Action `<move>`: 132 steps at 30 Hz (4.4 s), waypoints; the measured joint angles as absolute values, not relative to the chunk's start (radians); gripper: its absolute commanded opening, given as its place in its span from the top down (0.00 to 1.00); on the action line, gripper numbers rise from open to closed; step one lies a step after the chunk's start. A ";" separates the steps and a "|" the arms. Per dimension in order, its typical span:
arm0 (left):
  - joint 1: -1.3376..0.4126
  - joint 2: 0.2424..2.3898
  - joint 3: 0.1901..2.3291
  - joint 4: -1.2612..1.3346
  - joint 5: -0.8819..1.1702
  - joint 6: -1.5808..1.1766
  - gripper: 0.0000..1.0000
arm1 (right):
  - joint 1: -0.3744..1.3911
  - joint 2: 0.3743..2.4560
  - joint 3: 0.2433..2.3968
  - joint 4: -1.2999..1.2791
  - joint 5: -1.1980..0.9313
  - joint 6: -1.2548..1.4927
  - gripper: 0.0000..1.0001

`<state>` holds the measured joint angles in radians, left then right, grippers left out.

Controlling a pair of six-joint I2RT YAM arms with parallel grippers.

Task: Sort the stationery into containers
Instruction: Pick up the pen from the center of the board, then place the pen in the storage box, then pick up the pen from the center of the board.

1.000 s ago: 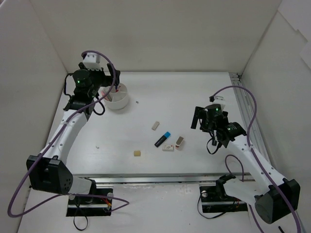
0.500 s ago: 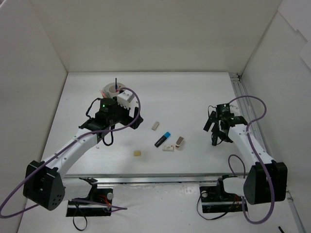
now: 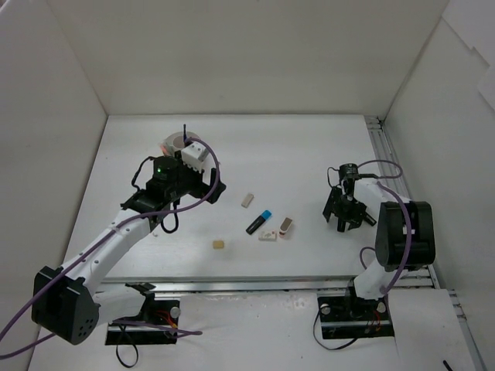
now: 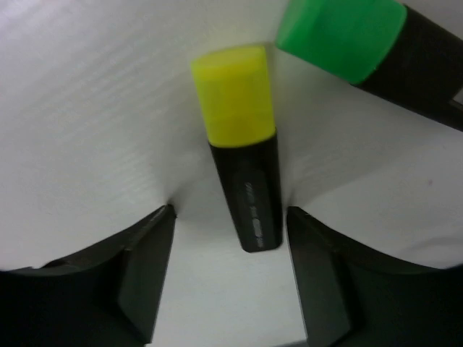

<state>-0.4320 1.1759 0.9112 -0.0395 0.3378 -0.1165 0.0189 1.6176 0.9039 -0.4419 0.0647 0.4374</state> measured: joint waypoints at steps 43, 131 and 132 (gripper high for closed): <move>-0.503 1.402 0.805 0.463 0.493 -0.789 0.19 | 0.741 1.498 1.156 -0.215 -0.203 0.078 1.00; -0.113 1.166 0.881 0.295 0.498 -0.003 0.00 | -0.137 1.616 1.012 -0.445 0.112 0.236 0.02; -0.116 1.114 0.837 0.311 0.501 -0.010 0.00 | -0.138 1.631 1.020 -0.453 0.113 0.232 0.02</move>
<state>-0.1158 1.1145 0.8371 0.3107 0.5007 -0.0105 -0.1375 1.6306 1.0199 -0.4526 0.1127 0.2321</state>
